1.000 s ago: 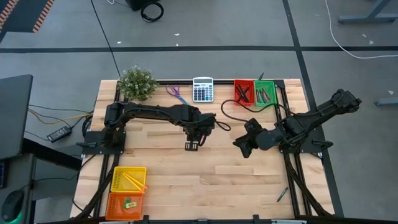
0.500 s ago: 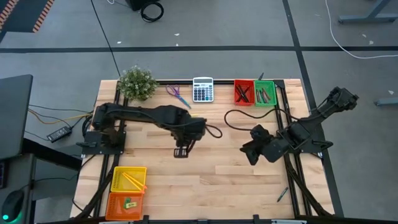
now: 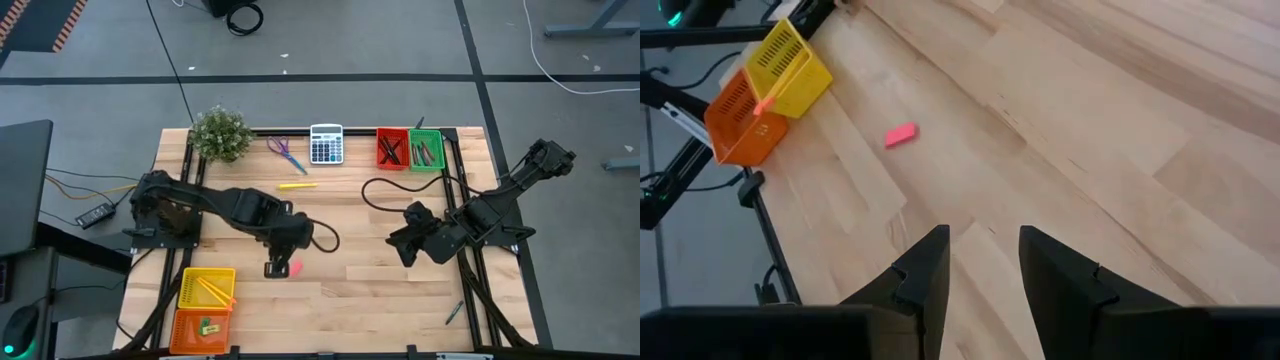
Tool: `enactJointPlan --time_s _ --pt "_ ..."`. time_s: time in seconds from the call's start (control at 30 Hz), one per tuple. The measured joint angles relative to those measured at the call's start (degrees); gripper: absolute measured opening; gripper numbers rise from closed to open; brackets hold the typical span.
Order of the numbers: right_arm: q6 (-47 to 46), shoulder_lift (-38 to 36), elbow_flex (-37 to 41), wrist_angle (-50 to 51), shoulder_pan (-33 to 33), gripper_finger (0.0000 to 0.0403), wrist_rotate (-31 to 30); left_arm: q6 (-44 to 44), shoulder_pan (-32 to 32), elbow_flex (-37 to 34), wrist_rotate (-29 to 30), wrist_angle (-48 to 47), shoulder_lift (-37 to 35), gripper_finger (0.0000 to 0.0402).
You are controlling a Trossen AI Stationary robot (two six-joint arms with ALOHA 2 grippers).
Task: Sort crayons/erasers/pens/pencils in bins
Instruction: Put the pink eraser into the orange bin
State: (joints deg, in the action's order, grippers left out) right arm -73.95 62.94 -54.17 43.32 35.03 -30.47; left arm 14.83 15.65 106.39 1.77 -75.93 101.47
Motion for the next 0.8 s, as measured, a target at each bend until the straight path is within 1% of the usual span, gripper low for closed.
enactJointPlan --time_s 0.2,0.33,0.4,0.5,0.7,0.8 --pt "0.0 0.0 0.0 -1.3 0.0 0.0129 -0.8 3.5 1.7 0.0 1.0 1.7 2.0 0.0012" --pt "-1.2 0.0 0.0 -1.6 0.0 0.0129 -0.8 11.9 1.9 0.0 1.0 3.8 5.9 0.0024" --pt "-2.4 0.0 0.0 -1.6 0.0 0.0129 -0.8 15.2 1.9 0.0 1.0 3.7 8.6 0.0039" --pt "-3.0 0.0 0.0 -2.5 0.0 0.0129 -0.8 17.9 1.9 0.0 1.1 2.5 12.9 0.0068" --pt "-3.0 0.0 0.0 -3.4 0.0 0.0129 0.3 19.5 0.6 -0.1 0.4 2.3 19.8 0.0143" --pt "-2.9 0.0 0.0 -3.7 0.1 0.0129 2.3 20.4 -0.8 -3.9 -1.0 4.4 20.6 0.0177"
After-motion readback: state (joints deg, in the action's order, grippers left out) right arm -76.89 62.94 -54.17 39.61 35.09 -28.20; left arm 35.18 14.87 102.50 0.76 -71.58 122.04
